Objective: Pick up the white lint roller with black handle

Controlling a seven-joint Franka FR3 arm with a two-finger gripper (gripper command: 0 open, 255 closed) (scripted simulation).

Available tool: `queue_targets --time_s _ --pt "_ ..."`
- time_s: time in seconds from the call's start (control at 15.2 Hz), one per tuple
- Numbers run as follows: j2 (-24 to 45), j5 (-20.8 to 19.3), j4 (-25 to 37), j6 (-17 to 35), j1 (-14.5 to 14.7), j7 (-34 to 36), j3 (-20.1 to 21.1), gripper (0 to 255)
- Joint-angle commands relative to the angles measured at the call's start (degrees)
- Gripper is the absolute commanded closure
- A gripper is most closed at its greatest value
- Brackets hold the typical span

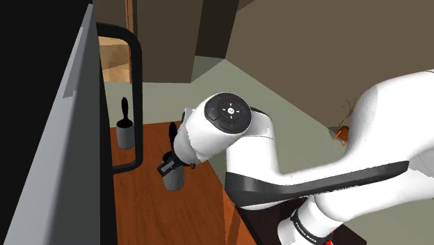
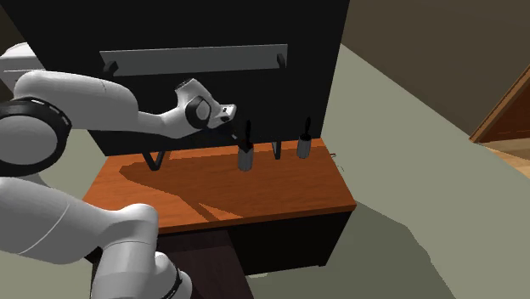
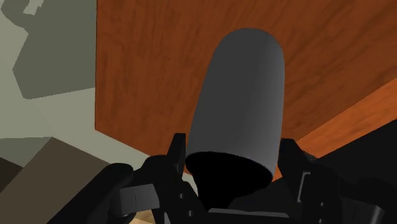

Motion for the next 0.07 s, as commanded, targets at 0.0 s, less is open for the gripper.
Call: queue_targets --time_s 0.0 --pt "-0.2 0.3 0.3 -0.4 0.3 -0.4 -0.4 255"
